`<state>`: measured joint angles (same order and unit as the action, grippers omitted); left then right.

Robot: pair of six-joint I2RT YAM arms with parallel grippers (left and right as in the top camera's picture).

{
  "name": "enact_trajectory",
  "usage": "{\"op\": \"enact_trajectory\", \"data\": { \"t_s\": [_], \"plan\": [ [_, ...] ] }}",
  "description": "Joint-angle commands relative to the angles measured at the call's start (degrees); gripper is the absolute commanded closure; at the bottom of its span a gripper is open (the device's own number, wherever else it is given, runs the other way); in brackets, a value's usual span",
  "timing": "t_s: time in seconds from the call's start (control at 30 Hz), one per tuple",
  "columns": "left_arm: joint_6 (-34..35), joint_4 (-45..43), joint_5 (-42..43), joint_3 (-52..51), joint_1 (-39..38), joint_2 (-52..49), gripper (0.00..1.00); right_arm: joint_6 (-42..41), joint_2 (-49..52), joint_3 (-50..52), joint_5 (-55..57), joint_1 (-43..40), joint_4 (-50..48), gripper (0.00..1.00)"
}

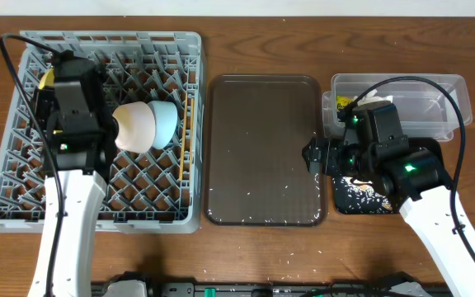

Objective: Sort waste into correct bins and load items into the dishwasher
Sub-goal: 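Carry the yellow plate to the rack and stand it upright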

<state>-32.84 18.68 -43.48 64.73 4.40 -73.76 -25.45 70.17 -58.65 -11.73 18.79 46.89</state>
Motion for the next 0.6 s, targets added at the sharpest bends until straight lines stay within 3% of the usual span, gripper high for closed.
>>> {"op": "enact_trajectory", "data": {
  "t_s": [0.0,0.43,0.47,0.53,0.57],
  "plan": [
    [-2.97,-1.73,-1.14,0.11,1.92,-2.1,0.93,-0.2,0.24,-0.15,0.81,0.35,0.07,0.09],
    [-3.54,-3.72,-0.7,0.11,0.37,-9.33,0.92,-0.2,0.24,-0.17,1.42,0.35,0.02,0.09],
    [-3.54,-4.13,-0.72,0.11,0.09,-9.29,0.9,-0.2,0.24,-0.17,1.42,0.35,-0.02,0.09],
    [-2.6,-4.66,-0.72,0.11,-0.68,-8.92,0.68,-0.2,0.24,-0.17,1.42,0.35,0.0,0.1],
    [-1.57,-4.74,-0.7,0.11,-1.03,-8.68,0.63,-0.2,0.24,-0.17,1.4,0.35,0.04,0.1]
  ]
}}
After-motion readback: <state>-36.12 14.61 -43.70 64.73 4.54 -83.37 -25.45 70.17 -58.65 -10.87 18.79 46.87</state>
